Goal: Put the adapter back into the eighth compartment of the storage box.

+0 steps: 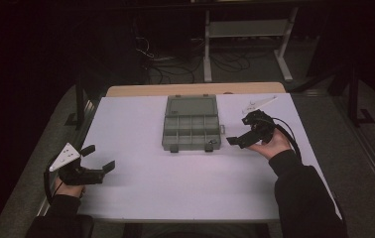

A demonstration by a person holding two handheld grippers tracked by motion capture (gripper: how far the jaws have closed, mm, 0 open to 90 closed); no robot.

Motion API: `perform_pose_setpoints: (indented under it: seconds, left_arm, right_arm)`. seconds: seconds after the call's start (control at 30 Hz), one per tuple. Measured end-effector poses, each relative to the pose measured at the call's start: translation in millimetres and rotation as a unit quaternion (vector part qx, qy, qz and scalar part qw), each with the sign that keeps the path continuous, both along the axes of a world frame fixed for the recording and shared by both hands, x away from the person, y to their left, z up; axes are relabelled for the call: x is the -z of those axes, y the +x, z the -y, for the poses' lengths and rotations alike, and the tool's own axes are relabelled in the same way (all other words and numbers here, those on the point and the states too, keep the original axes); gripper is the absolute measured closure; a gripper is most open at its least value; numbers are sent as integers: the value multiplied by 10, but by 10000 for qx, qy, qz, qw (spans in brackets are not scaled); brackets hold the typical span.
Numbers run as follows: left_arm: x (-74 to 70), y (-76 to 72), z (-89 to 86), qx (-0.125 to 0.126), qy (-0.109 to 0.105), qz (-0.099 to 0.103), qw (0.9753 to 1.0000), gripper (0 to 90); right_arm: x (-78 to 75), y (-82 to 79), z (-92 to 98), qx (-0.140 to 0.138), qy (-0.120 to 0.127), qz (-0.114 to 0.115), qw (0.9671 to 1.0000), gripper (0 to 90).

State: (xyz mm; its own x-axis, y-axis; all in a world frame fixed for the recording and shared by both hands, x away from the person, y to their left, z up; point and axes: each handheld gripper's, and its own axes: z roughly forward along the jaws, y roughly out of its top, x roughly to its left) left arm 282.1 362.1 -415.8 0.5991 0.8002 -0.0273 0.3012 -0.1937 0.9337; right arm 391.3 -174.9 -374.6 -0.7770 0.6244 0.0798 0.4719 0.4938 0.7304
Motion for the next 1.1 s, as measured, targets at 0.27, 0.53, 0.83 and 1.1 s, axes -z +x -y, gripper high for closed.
perform_pose_setpoints:
  seconds: [0.27,0.53,0.83,1.1]
  left_arm:
    - [1,0,0,0,3,-3,10000,0]
    - [1,0,-3,-4,-10,-5,10000,0]
    - [1,-1,-2,-2,-4,-7,10000,0]
    - [2,-1,-3,5,11,-17,10000,0]
  right_arm:
    - [44,-124,154,67,132,36,9999,0]
    - [95,-236,259,109,245,50,9996,0]
    - [150,-346,325,128,309,78,9994,0]
    - [193,-479,403,203,441,200,9986,0]
